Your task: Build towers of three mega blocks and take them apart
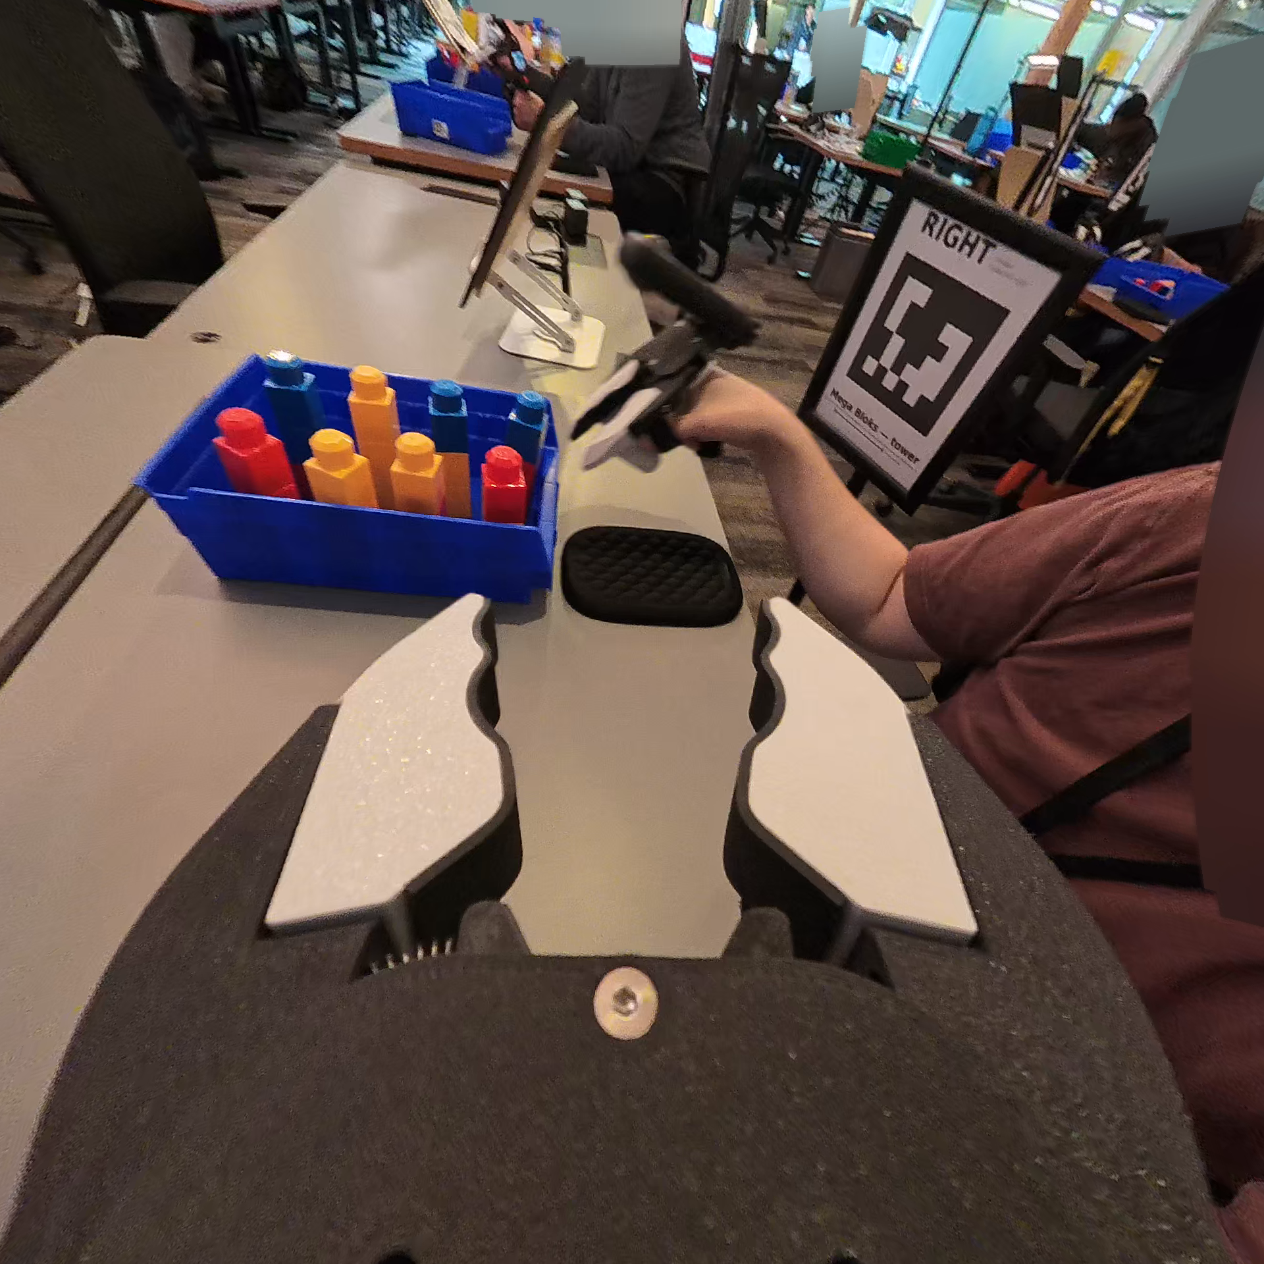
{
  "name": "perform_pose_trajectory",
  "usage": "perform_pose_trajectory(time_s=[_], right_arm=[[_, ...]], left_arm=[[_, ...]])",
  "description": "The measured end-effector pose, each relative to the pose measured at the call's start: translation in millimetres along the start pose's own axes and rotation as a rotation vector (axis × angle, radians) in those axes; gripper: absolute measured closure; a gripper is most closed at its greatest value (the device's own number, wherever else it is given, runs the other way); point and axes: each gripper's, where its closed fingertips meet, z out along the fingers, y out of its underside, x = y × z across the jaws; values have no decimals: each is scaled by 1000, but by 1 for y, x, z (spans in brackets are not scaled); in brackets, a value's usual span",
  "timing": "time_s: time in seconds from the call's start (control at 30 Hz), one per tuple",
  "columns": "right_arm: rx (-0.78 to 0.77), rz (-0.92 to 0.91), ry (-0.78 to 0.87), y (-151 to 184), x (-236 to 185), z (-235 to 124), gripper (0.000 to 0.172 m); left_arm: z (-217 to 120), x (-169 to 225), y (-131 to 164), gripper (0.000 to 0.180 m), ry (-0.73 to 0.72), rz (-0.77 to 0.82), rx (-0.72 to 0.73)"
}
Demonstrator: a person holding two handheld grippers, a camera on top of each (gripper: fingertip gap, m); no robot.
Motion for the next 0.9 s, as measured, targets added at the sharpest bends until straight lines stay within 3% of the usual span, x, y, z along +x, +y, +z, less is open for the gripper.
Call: perform_pose_trajectory(time_s=[0.1,0.2,0.3,0.43,0.67,0.77,0.9], right_arm=[[163,-7,28,-30,13,-48,124],[172,-7,40,-53,39,-56,125],[115,-37,72,-72,71,-35,125],[-11,-23,43,-84,105,13,126],[-280,-25,17,-68,118,75,125],[-390,-24,35,-58,121,89,125],[-492,-19,61,-49,124,102,130]], left_arm=[[-25,-8,-8,109,-74,-5,58],[-50,-15,-11,109,-142,-15,104],[-80,-31,-7,109,-271,-36,119],[-139,-70,11,108,-561,-138,148],[-245,-124,78,109,-1014,-413,137],[-268,-134,109,109,-1123,-512,66],[-274,-143,148,106,-1160,-646,-75]])
